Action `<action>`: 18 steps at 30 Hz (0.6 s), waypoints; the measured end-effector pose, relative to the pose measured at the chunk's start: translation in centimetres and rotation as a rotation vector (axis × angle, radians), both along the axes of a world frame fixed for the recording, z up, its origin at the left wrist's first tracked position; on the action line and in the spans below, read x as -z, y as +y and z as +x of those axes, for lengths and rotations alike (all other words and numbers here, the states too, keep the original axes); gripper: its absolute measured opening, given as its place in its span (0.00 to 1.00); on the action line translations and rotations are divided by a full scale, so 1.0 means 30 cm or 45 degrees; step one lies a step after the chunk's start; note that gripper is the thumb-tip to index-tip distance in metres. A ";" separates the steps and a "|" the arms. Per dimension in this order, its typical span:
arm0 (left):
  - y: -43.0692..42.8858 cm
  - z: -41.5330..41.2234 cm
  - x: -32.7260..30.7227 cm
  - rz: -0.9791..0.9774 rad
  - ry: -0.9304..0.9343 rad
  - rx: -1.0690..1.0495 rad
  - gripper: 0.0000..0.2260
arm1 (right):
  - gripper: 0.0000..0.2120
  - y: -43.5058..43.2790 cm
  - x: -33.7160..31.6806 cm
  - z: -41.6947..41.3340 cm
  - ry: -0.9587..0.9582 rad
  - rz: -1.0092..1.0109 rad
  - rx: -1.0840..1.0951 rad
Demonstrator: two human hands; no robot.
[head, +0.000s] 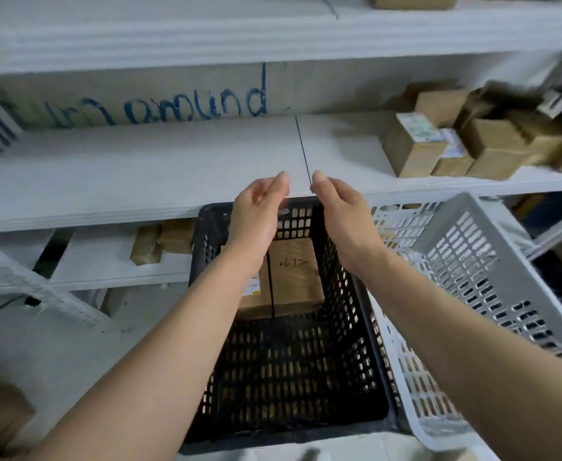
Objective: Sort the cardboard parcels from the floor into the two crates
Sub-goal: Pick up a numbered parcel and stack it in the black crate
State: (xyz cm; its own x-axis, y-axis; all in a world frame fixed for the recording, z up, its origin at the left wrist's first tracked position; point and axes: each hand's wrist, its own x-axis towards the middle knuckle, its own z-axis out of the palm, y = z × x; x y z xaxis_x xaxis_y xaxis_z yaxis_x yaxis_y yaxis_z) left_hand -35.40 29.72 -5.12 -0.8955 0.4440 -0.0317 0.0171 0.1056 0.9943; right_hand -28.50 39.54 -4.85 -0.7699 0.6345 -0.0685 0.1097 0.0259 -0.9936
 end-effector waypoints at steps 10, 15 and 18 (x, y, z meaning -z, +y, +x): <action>-0.016 0.104 -0.228 0.274 0.155 0.495 0.19 | 0.12 -0.099 -0.205 0.201 0.221 0.080 0.429; -0.056 0.209 -0.275 0.346 0.195 0.802 0.16 | 0.12 -0.212 -0.230 0.348 0.306 0.072 0.693; -0.061 0.326 -0.274 0.381 0.149 0.989 0.16 | 0.14 -0.271 -0.228 0.485 0.335 0.084 0.896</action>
